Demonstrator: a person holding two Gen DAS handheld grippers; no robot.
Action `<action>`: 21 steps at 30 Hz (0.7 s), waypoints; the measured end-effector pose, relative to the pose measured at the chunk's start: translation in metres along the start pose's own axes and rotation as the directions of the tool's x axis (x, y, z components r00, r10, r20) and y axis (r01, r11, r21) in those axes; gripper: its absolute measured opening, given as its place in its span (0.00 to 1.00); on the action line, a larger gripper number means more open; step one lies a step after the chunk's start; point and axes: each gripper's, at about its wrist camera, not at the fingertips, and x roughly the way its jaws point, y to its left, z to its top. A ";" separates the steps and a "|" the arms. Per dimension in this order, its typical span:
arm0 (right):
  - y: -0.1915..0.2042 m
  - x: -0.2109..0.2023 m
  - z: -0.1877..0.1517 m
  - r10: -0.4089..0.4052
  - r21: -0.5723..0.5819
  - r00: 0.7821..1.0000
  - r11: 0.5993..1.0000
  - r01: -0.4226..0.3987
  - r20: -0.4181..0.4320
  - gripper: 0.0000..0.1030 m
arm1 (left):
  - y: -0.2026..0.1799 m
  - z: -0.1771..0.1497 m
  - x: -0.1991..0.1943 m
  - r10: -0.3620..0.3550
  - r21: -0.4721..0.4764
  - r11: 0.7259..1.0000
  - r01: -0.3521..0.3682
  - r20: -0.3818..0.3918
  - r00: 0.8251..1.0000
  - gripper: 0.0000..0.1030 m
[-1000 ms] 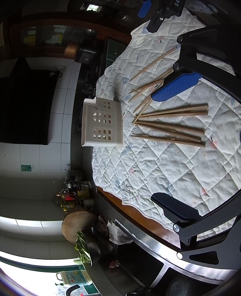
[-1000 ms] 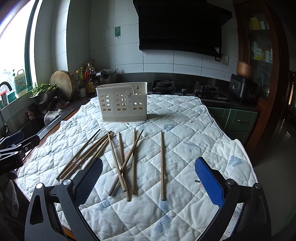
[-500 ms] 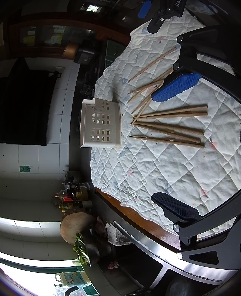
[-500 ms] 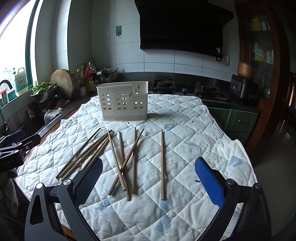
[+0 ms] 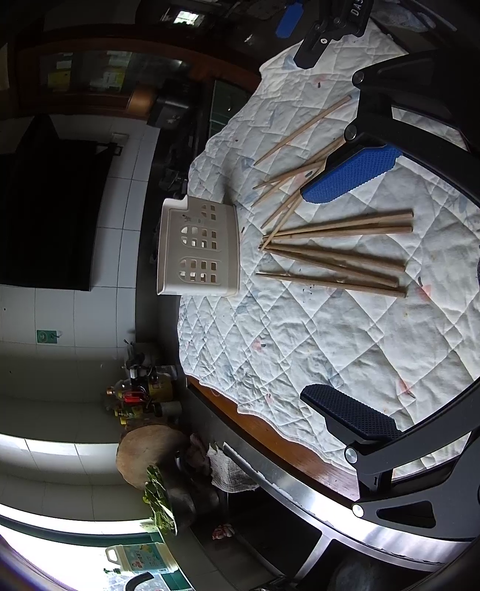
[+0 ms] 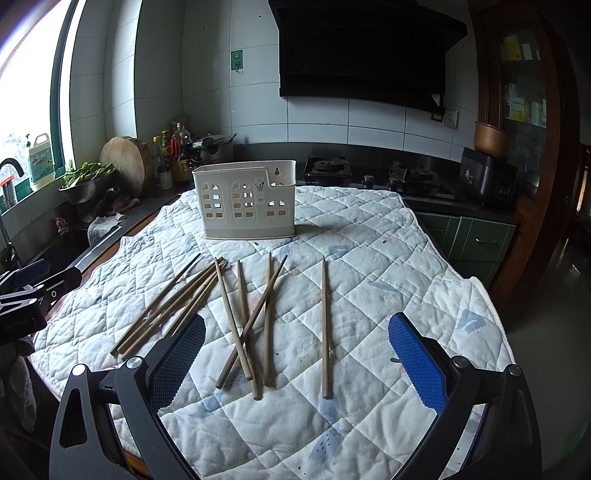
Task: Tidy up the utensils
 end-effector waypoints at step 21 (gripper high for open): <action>-0.007 0.012 -0.001 -0.005 0.004 1.000 1.000 0.005 -0.030 0.87 | 0.012 -0.001 0.009 -0.009 -0.022 1.000 0.008 -0.024 1.000 0.86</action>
